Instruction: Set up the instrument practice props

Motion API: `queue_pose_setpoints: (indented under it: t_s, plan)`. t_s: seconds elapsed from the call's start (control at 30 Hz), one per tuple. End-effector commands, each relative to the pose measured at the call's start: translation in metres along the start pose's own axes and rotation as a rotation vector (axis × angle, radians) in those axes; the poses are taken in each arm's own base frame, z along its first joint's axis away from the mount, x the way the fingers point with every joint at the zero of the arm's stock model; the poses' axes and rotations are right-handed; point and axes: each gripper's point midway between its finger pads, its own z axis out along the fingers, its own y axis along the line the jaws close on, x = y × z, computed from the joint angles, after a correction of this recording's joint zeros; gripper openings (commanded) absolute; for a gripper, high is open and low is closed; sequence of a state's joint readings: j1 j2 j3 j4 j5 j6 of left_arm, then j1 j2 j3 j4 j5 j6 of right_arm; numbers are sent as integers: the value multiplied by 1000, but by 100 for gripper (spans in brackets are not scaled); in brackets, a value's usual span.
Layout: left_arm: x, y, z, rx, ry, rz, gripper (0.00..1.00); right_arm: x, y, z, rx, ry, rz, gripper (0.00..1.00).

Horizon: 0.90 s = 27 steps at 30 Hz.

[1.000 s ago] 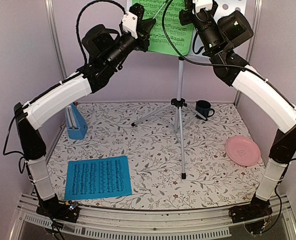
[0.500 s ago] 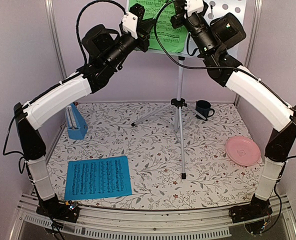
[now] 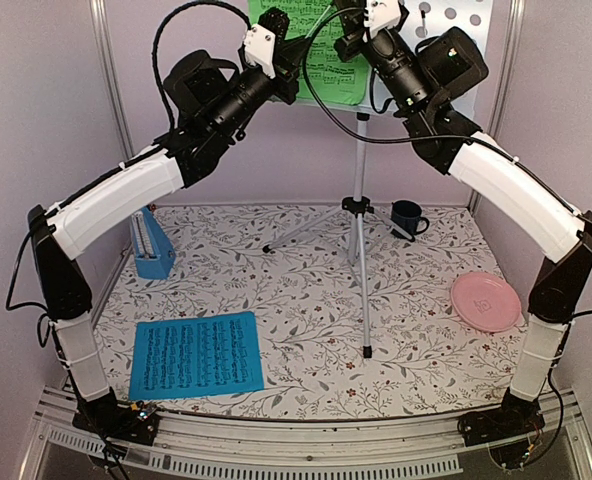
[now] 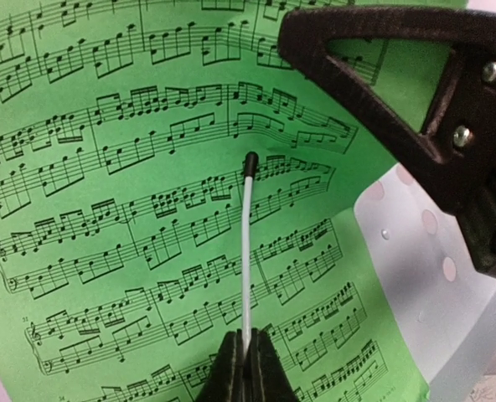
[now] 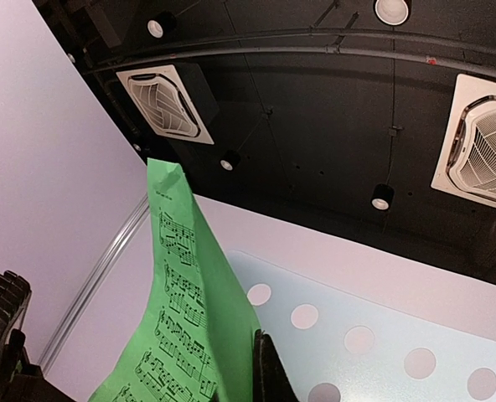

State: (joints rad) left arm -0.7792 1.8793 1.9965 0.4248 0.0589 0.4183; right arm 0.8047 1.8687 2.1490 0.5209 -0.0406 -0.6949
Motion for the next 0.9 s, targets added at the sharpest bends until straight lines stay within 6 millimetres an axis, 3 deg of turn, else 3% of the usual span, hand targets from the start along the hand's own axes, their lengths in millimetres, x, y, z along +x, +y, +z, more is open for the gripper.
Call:
queue_pose_setpoints:
  t_s: [0.0, 0.07, 0.3, 0.47, 0.57, 0.73, 0.87]
  plan:
    - [-34, -4, -6, 5, -65, -10, 13, 3, 3, 2, -9, -10, 17, 0]
    - [-33, -4, -6, 7, -61, -3, 25, 2, 2, 2, -9, -13, 18, 0]
    - [-37, -5, -12, 14, -67, -9, 42, 2, 3, 2, -10, -18, 24, 3]
    - [-47, -8, -24, 26, -84, -11, 56, 0, -1, 1, 2, -20, 24, 16]
    - [-52, -1, -30, 13, -70, -36, 57, -5, -8, 1, 24, -24, 26, 34]
    - [-48, 16, -40, -39, 15, -92, 53, -14, -28, -1, 96, -25, 28, 44]
    - [-39, 47, -48, -110, 78, -168, 58, -20, -41, -3, 137, -25, 28, 51]
